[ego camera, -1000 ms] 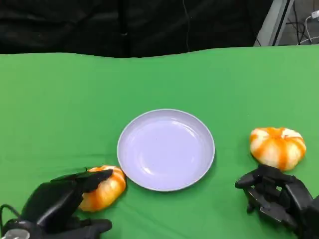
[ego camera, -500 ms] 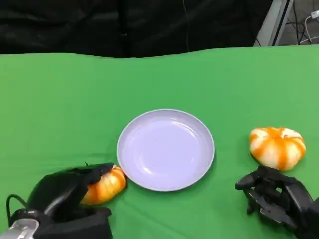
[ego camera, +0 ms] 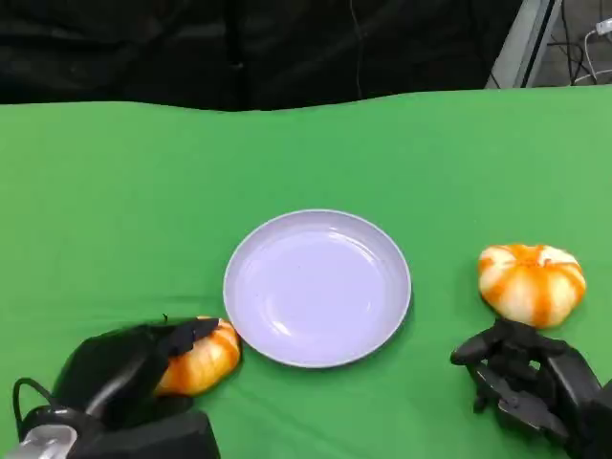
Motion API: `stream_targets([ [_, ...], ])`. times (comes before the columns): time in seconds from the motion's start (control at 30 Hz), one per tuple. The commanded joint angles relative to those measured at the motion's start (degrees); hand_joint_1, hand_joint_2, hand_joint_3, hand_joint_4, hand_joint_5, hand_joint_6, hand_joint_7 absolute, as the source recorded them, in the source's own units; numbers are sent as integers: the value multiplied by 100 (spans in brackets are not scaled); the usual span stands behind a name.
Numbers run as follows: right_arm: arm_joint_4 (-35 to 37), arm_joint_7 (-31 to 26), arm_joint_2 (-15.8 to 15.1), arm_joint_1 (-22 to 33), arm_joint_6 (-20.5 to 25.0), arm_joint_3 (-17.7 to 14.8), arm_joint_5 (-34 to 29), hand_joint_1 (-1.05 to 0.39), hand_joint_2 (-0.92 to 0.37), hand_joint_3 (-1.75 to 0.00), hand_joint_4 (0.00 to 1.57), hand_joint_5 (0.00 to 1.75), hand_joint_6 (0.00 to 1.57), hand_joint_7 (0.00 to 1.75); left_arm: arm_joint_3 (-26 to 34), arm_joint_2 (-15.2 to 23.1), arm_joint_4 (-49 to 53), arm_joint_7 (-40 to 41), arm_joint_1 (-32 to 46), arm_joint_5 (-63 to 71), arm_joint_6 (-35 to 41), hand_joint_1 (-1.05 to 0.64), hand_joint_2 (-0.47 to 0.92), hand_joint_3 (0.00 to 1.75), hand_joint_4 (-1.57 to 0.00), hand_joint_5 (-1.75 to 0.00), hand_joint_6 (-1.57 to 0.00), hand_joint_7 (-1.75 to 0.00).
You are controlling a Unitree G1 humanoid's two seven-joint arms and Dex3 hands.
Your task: Grasp the bread from the table and place it into the plate.
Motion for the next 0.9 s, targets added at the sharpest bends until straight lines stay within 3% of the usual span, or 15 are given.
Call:
stream_targets([
  [0.03,61,15,-85,67,100,-11,37,-27,-92,-44,65,175,75,105,-39,117,154,-68,99,1,189,3,92,10,-79,-6,-70,-5],
  [0.1,57,5,-83,67,103,-10,34,-27,-92,-44,65,174,75,105,-30,94,187,27,87,21,209,0,92,12,-92,-12,-81,-8],
  [0.2,65,-4,-78,61,100,-12,33,-28,-92,-43,65,174,76,105,-33,60,218,269,81,101,245,-8,92,11,-119,-29,-112,-11],
  [0.23,67,-6,-79,60,94,-9,27,-28,-92,-43,65,174,76,105,-29,46,251,401,83,110,219,-9,92,9,-117,-45,-120,-8],
  [0.3,69,-9,-79,59,86,-5,23,-27,-92,-44,65,174,76,105,-34,21,337,710,80,139,144,-11,92,8,-90,-129,-133,-5],
  [0.4,68,19,-70,55,101,-14,53,-27,-92,-44,65,175,75,105,-72,10,401,947,58,211,173,-13,92,6,-74,-167,-136,-4],
  [0.7,89,-53,-70,44,86,-1,6,-28,-92,-43,64,174,76,104,-63,-6,249,985,106,162,314,-16,89,2,-69,-175,-138,-6],
  [0.8,90,-6,-61,40,119,-12,45,-29,-92,-43,65,175,76,104,-4,137,-672,727,518,297,570,-15,90,3,-68,-175,-140,-8],
  [0.9,93,2,-62,38,123,-12,53,-29,-92,-42,65,175,75,105,1,158,-930,627,628,326,712,-14,91,2,-68,-175,-139,-10],
])
